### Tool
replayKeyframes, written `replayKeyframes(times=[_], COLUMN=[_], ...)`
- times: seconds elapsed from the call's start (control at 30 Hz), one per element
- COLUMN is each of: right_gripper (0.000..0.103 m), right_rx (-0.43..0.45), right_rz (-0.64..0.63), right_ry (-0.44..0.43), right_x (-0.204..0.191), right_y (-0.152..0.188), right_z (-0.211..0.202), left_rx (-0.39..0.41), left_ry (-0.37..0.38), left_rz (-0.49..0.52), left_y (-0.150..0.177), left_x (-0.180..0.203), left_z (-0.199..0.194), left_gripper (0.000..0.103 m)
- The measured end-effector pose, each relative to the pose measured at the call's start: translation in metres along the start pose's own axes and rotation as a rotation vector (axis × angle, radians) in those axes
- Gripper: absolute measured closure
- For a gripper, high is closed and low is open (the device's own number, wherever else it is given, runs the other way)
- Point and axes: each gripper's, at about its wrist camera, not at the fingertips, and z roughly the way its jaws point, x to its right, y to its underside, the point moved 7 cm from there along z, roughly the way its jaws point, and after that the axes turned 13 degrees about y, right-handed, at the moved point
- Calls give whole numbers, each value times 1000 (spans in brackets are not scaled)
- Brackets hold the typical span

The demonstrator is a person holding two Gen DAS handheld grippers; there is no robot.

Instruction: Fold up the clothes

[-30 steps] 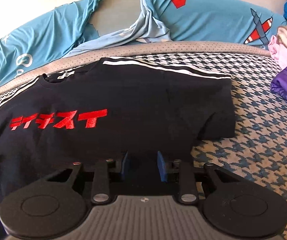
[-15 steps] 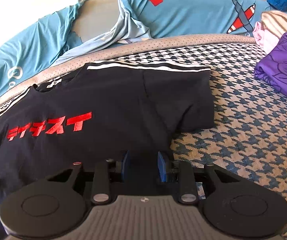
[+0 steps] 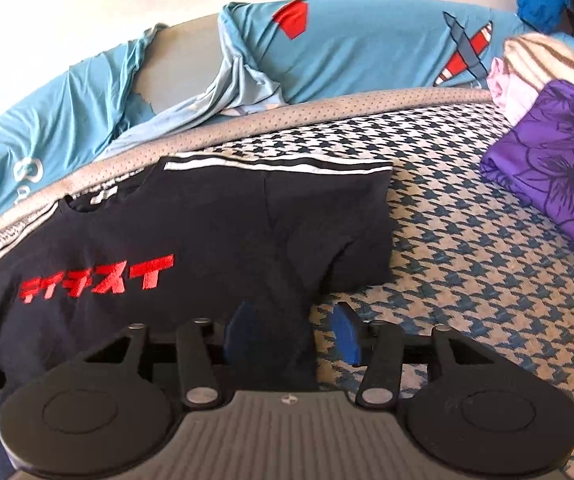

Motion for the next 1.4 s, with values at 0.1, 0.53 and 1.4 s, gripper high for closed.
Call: replayKeyframes(times=[0.1, 0.53, 1.4], right_gripper=[55, 53, 51], right_rx=[-6, -86, -93], right_rz=[7, 94, 175], right_ry=[12, 8, 21], right_x=[9, 15, 19], right_y=[1, 0, -3], right_z=[-2, 16, 34], left_rx=[-2, -40, -48], left_ry=[-3, 30, 12], left_rz=[2, -26, -69], left_y=[3, 7, 6], left_x=[6, 16, 4], left_z=[-1, 4, 12], left_gripper=[0, 0, 0])
